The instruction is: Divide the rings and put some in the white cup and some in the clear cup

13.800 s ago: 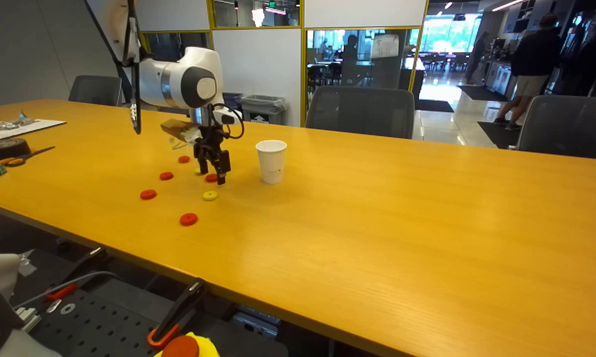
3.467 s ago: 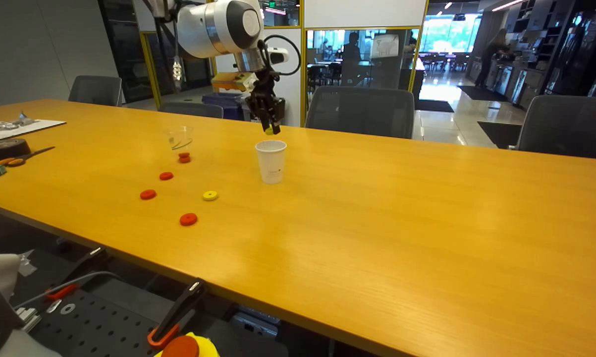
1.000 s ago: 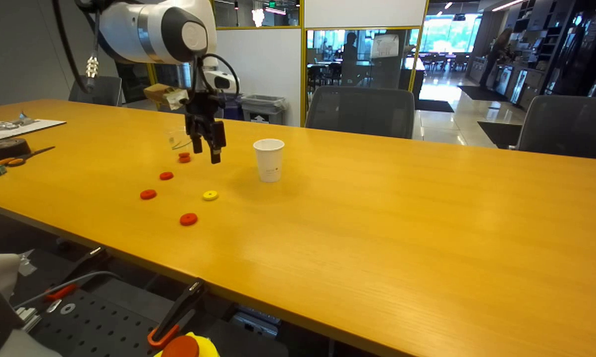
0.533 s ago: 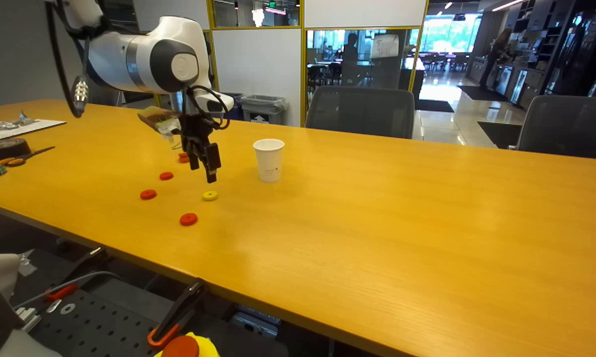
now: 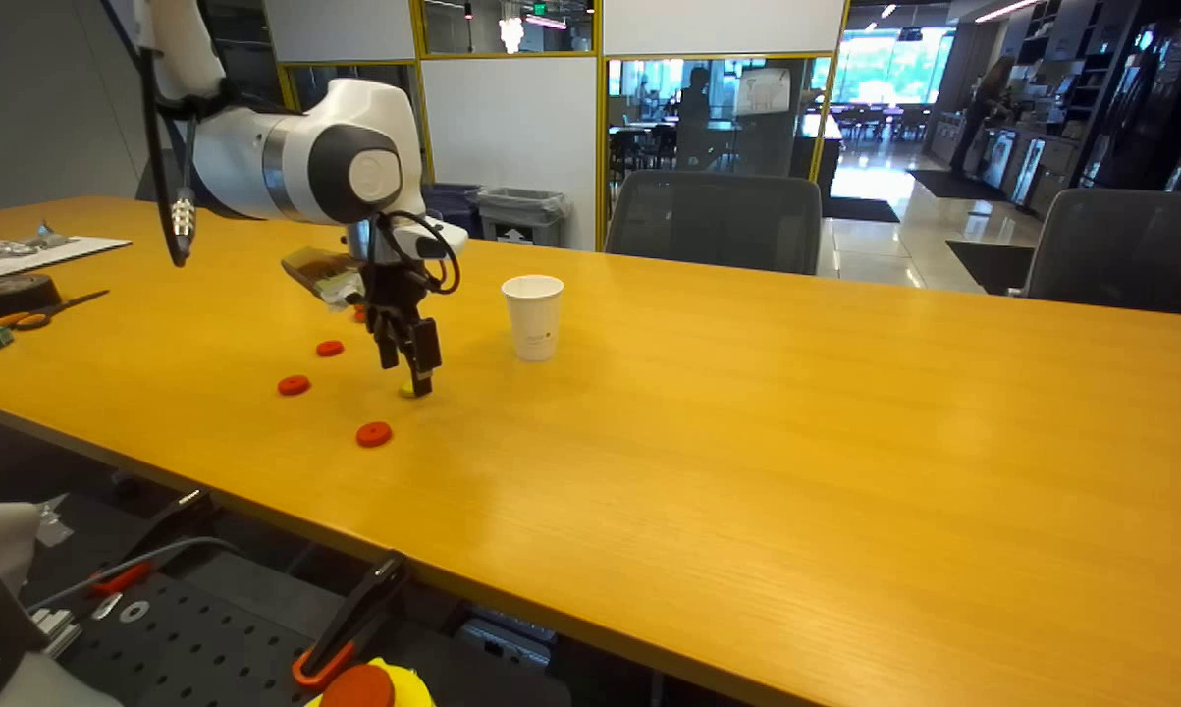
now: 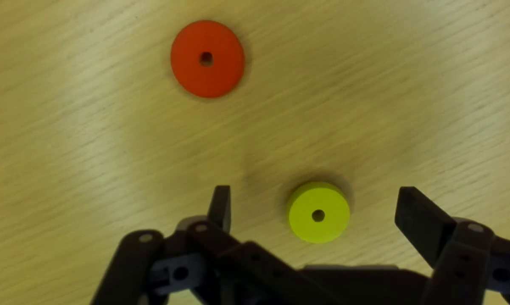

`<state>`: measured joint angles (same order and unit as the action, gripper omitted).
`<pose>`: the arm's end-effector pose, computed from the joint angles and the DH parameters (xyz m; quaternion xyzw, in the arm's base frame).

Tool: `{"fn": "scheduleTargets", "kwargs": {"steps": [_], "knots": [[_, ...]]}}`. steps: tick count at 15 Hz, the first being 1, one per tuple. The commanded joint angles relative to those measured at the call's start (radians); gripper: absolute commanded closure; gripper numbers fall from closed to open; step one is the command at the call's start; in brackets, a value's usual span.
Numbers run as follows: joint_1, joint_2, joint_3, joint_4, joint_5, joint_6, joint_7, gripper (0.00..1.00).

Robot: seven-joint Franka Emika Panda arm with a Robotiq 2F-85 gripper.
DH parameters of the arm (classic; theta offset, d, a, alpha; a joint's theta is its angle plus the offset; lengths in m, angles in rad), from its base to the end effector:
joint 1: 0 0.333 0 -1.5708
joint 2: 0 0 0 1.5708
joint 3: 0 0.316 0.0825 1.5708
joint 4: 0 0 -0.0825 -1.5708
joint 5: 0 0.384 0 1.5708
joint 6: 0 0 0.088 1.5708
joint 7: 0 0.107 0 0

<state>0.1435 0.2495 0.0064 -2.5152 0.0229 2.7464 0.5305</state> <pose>0.4570 0.0682 0.1836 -0.9798 0.1996 0.0103 0.0018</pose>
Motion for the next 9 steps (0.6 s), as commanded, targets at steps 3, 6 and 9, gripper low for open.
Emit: {"fn": "scheduleTargets", "kwargs": {"steps": [3, 6, 9], "knots": [[0.02, 0.054, -0.037, 0.021, -0.002, 0.043, 0.009, 0.0], [0.029, 0.074, -0.048, 0.041, -0.006, 0.042, 0.01, 0.0], [0.041, 0.082, -0.055, 0.059, -0.009, 0.039, 0.013, 0.0]]}}
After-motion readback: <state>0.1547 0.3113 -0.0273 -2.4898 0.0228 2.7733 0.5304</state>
